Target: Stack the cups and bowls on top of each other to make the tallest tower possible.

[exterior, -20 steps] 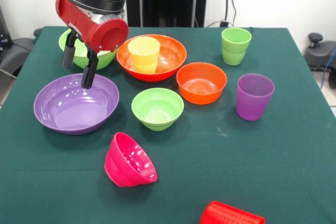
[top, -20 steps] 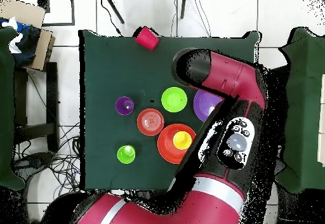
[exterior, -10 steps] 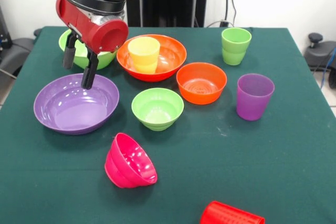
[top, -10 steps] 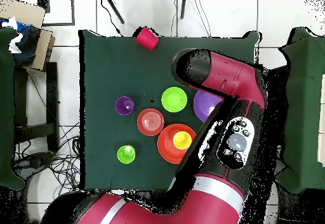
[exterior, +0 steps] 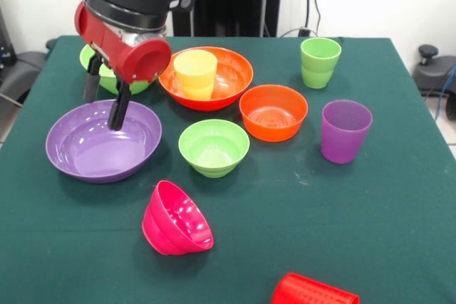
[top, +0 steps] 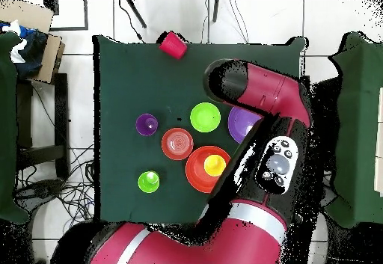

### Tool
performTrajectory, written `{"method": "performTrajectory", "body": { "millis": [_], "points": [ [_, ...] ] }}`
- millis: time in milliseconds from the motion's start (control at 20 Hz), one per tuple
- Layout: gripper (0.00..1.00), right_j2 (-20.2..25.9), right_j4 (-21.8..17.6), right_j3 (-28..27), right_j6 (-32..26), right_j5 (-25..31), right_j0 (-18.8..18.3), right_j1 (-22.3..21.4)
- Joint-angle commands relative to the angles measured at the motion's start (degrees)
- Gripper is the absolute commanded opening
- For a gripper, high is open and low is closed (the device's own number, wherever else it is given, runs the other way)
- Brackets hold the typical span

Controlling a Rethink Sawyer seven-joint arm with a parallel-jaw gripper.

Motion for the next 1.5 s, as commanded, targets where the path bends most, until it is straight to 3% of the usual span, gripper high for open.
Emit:
{"method": "performTrajectory", "body": {
  "millis": [50, 1000, 1300, 1500],
  "points": [
    [1.00, 5.3, -3.3, 3.2, 3.7, -8.1, -1.6, 6.8],
    [1.00, 4.7, -2.2, 2.0, 2.1, -6.4, -2.1, 6.4],
    [1.00, 1.8, 0.7, 1.1, 7.9, -3.7, -0.3, 6.6],
    [1.00, 2.3, 1.3, 0.3, 7.2, -2.9, -1.1, 6.8]
  ]
}}
